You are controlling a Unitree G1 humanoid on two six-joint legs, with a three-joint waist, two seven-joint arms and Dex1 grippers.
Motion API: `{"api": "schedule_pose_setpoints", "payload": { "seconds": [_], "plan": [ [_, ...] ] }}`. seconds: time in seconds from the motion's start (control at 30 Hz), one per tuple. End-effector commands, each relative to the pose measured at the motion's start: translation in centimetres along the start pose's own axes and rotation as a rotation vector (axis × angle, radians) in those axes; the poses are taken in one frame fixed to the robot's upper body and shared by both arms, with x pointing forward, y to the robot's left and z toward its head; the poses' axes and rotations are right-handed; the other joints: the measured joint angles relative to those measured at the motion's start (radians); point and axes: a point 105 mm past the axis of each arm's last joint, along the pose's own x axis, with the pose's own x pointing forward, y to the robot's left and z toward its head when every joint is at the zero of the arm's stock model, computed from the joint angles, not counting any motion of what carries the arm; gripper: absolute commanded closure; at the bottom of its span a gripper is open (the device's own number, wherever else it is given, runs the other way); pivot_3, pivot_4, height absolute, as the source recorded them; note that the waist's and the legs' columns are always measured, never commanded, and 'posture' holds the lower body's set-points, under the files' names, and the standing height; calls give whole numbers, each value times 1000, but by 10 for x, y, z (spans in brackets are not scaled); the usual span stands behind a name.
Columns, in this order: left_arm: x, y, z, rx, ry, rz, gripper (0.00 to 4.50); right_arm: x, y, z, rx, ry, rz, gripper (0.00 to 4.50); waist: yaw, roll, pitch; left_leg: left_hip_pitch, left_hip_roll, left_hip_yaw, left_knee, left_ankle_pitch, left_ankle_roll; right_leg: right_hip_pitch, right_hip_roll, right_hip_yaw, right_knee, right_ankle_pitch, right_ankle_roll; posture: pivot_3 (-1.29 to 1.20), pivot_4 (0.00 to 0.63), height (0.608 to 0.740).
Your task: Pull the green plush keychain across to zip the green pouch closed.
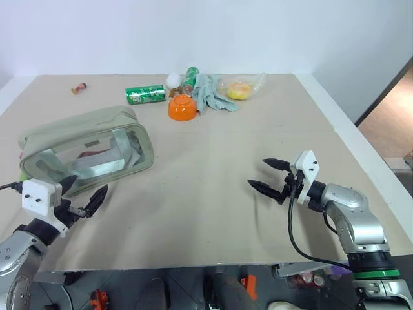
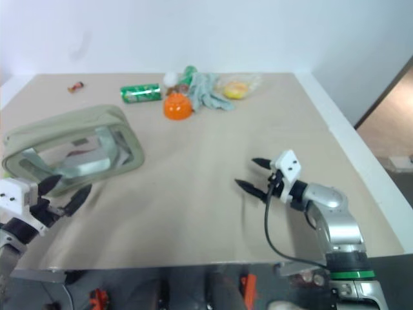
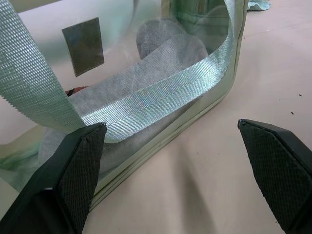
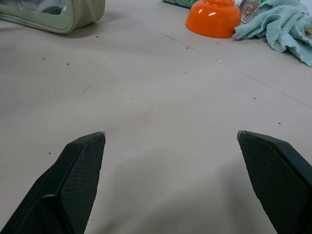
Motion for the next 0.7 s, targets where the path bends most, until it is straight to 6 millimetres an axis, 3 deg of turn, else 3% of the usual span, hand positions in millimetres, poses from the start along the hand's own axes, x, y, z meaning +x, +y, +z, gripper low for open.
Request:
{"api": "schedule_pose_setpoints", "payload": {
  "seconds": [0.03,0.13,0.57,0.7],
  "plan": [
    [-1,0,9,18,-27,-3,18,-5,-6,11,-55,-24,-11,0,0,0,0,0,0,0,0,0,0,0,0,0,0,0,0,0,150,740],
    [1,-10,10,7,-41,-49,18,-5,-7,10,-63,-21,0,0,0,0,0,0,0,0,0,0,0,0,0,0,0,0,0,0,150,740],
    [-5,-10,3,14,-47,-78,18,0,-3,14,-71,-33,27,0,0,0,0,0,0,0,0,0,0,0,1,0,0,0,0,0,150,740],
    [-10,-2,12,35,-124,18,18,3,-3,18,-76,-42,37,0,0,0,0,0,0,1,0,0,0,0,0,0,0,0,0,0,150,740]
  ]
}}
